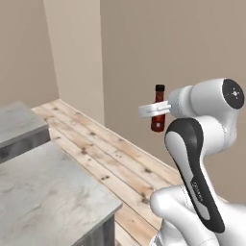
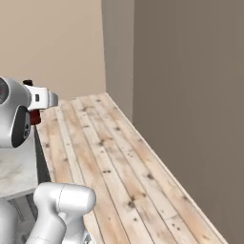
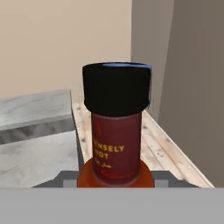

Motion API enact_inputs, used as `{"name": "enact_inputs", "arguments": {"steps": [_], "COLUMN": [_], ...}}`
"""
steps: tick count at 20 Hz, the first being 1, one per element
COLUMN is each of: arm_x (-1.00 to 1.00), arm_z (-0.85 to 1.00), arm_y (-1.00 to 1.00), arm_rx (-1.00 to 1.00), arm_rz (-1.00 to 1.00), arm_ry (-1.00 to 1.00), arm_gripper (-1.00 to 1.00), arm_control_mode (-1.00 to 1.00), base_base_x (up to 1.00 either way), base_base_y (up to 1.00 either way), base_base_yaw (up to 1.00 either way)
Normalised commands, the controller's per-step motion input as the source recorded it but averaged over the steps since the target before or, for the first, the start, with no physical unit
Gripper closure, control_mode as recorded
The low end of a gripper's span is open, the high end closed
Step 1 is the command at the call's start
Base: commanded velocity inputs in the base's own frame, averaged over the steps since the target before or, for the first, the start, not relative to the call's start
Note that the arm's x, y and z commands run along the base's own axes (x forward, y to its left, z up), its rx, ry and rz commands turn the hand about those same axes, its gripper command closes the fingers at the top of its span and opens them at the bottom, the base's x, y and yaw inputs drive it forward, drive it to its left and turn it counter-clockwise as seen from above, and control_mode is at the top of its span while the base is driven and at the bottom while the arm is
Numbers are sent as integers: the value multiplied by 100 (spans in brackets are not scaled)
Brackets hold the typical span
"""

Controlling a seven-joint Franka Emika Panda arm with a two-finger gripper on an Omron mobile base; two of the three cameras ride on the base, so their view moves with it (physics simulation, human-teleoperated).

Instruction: Move the mayonnaise and condiment bottle from the cabinet to the dining counter.

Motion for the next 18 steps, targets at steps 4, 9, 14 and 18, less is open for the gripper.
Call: {"name": "enact_inputs", "arguments": {"steps": [4, 9, 14, 18], "arm_x": [0, 0, 0, 0], "arm_z": [0, 0, 0, 0], "arm_y": [0, 0, 0, 0], "arm_rx": [0, 0, 0, 0], "arm_rz": [0, 0, 0, 0], "arm_ry": [0, 0, 0, 0], "arm_gripper": [100, 100, 100, 100], "arm_control_mode": [100, 100, 100, 100], "base_base_x": [77, 90, 98, 100], "base_base_y": [-20, -21, -40, -45], "base_base_yaw": [45, 43, 34, 26]}}
